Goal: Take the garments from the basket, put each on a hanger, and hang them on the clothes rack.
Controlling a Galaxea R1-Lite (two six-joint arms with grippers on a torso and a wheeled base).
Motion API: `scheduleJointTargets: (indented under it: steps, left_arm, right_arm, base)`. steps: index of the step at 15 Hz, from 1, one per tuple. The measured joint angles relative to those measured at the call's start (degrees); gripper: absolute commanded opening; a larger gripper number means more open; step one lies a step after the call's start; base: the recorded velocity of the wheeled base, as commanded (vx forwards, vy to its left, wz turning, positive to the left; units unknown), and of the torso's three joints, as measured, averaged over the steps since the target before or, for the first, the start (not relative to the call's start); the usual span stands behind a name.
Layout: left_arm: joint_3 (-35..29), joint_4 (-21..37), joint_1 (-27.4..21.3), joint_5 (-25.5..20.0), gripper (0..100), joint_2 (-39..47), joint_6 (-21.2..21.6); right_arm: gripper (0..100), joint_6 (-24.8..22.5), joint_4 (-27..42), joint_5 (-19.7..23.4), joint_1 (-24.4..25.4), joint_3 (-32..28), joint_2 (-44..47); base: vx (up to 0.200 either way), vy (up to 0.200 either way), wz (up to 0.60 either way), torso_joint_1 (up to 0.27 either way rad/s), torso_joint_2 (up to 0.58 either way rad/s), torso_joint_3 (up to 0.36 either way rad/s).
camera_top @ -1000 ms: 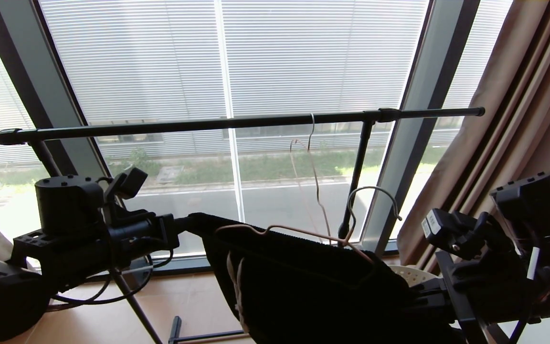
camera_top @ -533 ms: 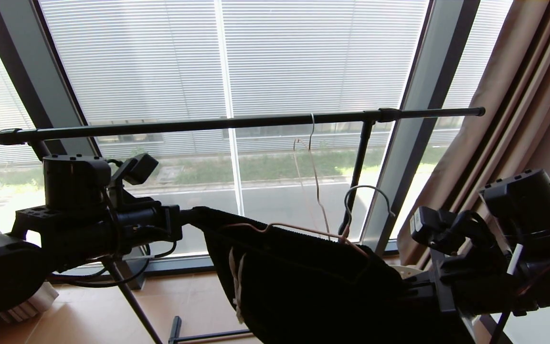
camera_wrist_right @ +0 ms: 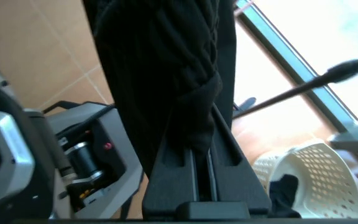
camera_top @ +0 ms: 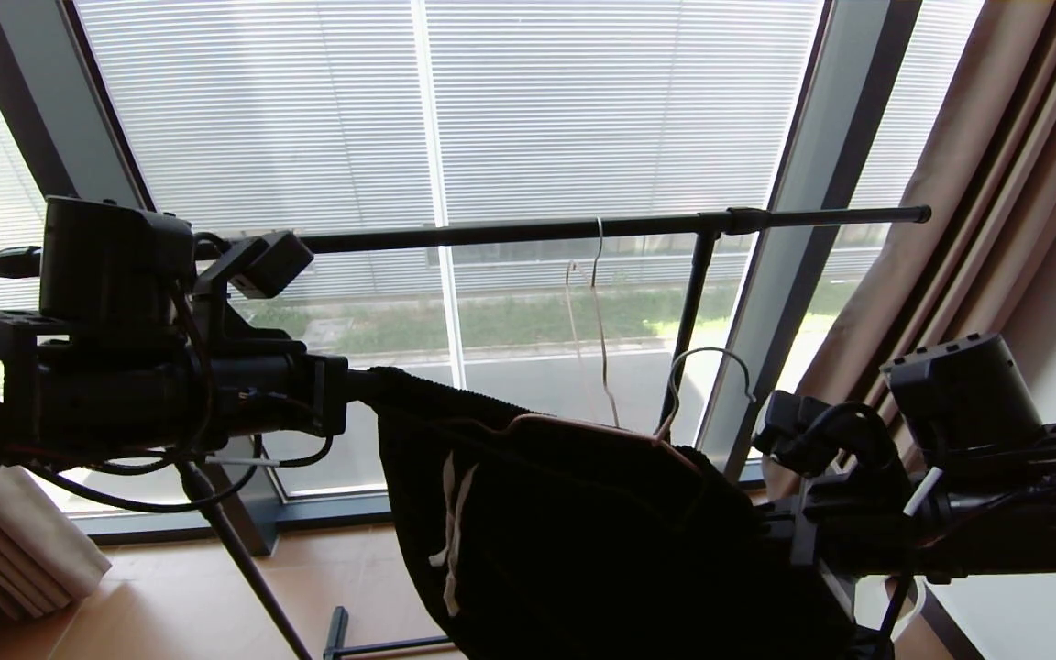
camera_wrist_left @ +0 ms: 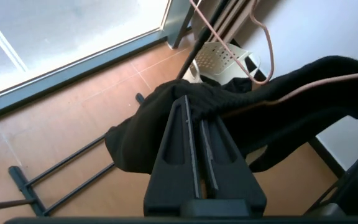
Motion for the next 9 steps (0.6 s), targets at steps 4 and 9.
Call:
scheduleJointTargets:
  steps: [4,9]
  left_arm:
    - [-4.3,2.7,0.8,0.8,0,0.8,0.4]
    - [-8.8,9.5,-3.8,3.8,0,1.9,0.4]
  right_arm:
    - [0,-0.1,-3.1,-1.9,-0.1,3.6,0.3]
    - [0,-0.1,-4.7,-9.5,-0.1,3.9,0.2]
  base:
    - [0.000,0.000,0.00,0.000,0.00,0.000]
    - [0.000,0.000,0.00,0.000,0.00,0.000]
